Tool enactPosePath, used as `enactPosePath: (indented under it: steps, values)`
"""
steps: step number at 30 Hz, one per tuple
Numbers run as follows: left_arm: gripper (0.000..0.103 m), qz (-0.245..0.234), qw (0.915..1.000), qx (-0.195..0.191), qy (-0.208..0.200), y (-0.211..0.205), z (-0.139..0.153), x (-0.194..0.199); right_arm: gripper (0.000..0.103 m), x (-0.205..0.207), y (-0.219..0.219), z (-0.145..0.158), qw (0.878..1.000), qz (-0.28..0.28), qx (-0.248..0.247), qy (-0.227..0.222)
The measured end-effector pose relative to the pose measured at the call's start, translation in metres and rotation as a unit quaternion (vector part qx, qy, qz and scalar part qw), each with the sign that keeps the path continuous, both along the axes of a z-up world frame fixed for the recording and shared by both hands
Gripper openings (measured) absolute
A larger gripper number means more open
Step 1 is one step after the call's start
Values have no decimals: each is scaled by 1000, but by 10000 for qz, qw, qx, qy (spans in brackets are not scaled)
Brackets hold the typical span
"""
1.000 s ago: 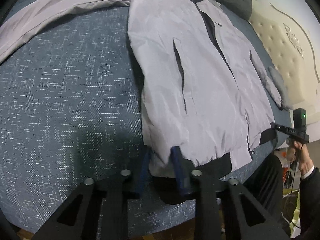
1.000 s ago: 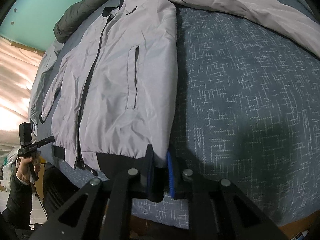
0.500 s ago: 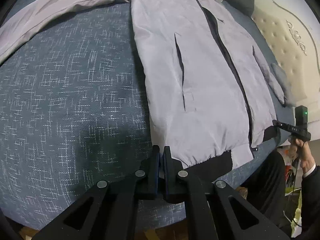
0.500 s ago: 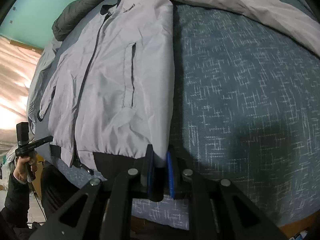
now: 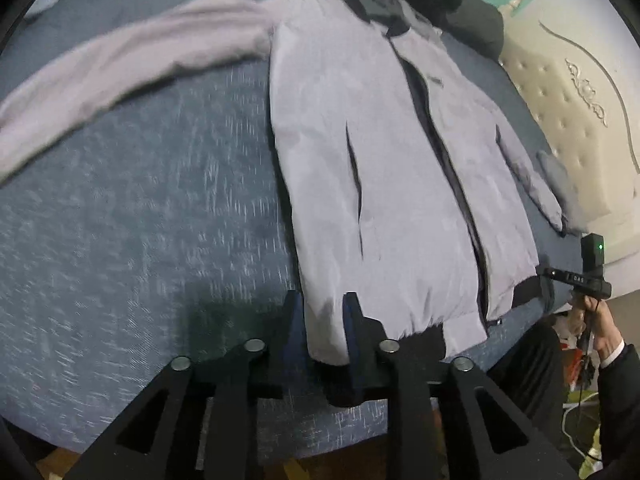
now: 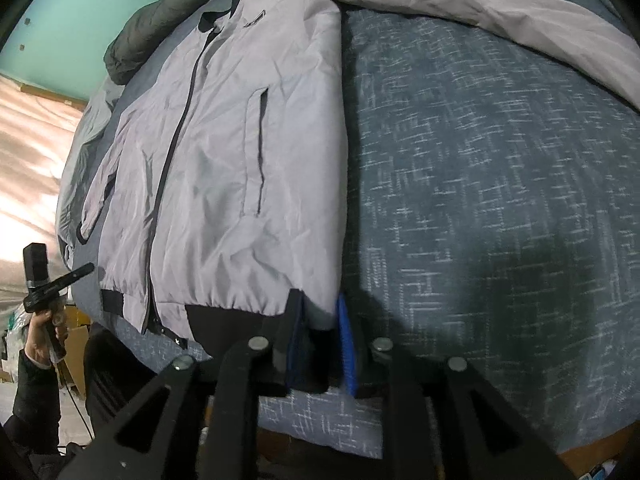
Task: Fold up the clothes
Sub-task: 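Release the hem and move the right gripper to the black sleeve cuff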
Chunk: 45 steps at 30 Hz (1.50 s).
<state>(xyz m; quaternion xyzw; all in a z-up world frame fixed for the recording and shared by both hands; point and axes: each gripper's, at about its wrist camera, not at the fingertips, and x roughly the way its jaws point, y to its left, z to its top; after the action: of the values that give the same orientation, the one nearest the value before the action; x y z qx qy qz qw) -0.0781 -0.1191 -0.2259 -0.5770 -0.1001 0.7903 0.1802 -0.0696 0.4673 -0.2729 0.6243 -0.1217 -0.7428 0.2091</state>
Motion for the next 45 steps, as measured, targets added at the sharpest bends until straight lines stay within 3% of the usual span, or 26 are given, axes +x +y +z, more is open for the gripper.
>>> enactPosePath:
  steps: [2, 4, 6, 12, 16, 21, 24, 26, 27, 29, 33, 41, 45]
  values:
    - [28, 27, 9999, 54, 147, 1, 10, -3, 27, -2, 13, 7, 9999, -116, -49, 90]
    - [44, 92, 9994, 135, 319, 1, 20, -4, 28, -4, 33, 16, 9992, -303, -94, 259]
    - [52, 175, 9984, 203, 492, 4, 28, -6, 29, -5, 58, 27, 9963, -673, -199, 503]
    - [52, 238, 9975, 325, 586, 37, 29, -32, 32, -26, 128, 40, 9770, -1864, 128, 1024]
    - [52, 166, 9977, 326, 573, 53, 31, -40, 32, -25, 194, 51, 9509, -2868, 18, 1163]
    - [52, 113, 9980, 295, 555, 64, 30, -46, 34, -20, 259, 45, 8940, -4312, -553, 1088]
    - [52, 101, 9981, 273, 550, 69, 30, -51, 38, -19, 278, 41, 8807, -4592, -578, 1010]
    - [52, 92, 9981, 270, 553, 72, 30, -54, 41, -19, 287, 43, 8763, -4664, -536, 1081]
    - [52, 88, 9981, 265, 556, 73, 29, -55, 49, -21, 287, 43, 8750, -4684, -527, 1103]
    - [52, 92, 9981, 268, 540, 75, 28, -57, 54, -27, 284, 38, 8746, -4694, -559, 1076]
    - [52, 116, 9982, 288, 504, 80, 25, -60, 54, -39, 278, 32, 8766, -4692, -482, 953]
    - [52, 163, 9983, 282, 492, 85, 24, -65, 54, -53, 284, 16, 8613, -5001, -438, 785]
    - [52, 204, 9982, 276, 485, 84, 24, -66, 54, -60, 288, 9, 8617, -4997, -444, 753]
